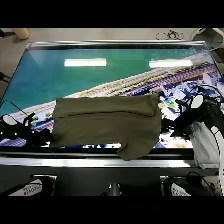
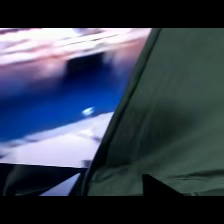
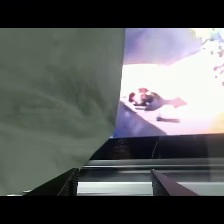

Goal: Fold the shirts.

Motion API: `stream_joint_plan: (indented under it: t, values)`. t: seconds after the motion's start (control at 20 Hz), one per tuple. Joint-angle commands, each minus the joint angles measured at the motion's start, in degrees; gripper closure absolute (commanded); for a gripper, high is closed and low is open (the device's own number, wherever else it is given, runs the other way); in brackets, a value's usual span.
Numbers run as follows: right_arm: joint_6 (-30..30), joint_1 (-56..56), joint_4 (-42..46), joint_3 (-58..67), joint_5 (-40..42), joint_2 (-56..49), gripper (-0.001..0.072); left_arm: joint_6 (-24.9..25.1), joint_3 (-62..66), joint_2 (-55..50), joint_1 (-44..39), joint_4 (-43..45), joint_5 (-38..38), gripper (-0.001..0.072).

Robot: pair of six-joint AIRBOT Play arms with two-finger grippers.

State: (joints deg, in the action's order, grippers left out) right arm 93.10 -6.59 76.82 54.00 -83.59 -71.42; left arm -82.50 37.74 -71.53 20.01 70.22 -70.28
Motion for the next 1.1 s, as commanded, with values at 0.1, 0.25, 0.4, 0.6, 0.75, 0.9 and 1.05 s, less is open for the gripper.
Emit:
stream_joint_plan:
  t: [0.1, 0.25, 0.4, 0.6, 0.75, 0.9, 1.05]
  values:
    - [-1.1, 0.6, -0.2, -8.6, 1.3, 5.4, 0.0222, 0.1, -1.9, 0.3, -2.6, -3.9, 6.5, 0.0627]
    - [-1.3, 5.4, -3.1, -15.7, 4.9, 8.6, 0.0216, 0.3, -1.9, 0.8, -3.8, -3.9, 6.5, 0.0682]
    - [-1.0, 8.0, -10.2, -21.1, 12.1, 8.6, 0.0216, 1.2, -1.9, 2.2, -3.8, -4.0, 5.5, 0.0682]
    - [0.7, 8.0, -13.7, -25.3, 18.9, 8.5, 0.0227, 1.2, -1.9, 3.3, -3.8, -4.1, 5.2, 0.0682]
    - [1.0, 8.0, -16.4, -26.5, 23.5, 8.5, 0.0353, 1.2, -1.9, 3.4, -3.8, -4.1, 5.2, 0.0682]
    - [3.8, 8.0, -17.5, -26.5, 26.7, 8.1, 0.0549, 1.6, -1.9, 3.4, -3.8, -4.1, 5.9, 0.0682]
    - [-0.2, 8.0, -19.1, -23.8, 23.5, 8.8, 0.0689, 3.3, 0.2, 4.5, -3.7, -4.7, 4.0, 0.0682]
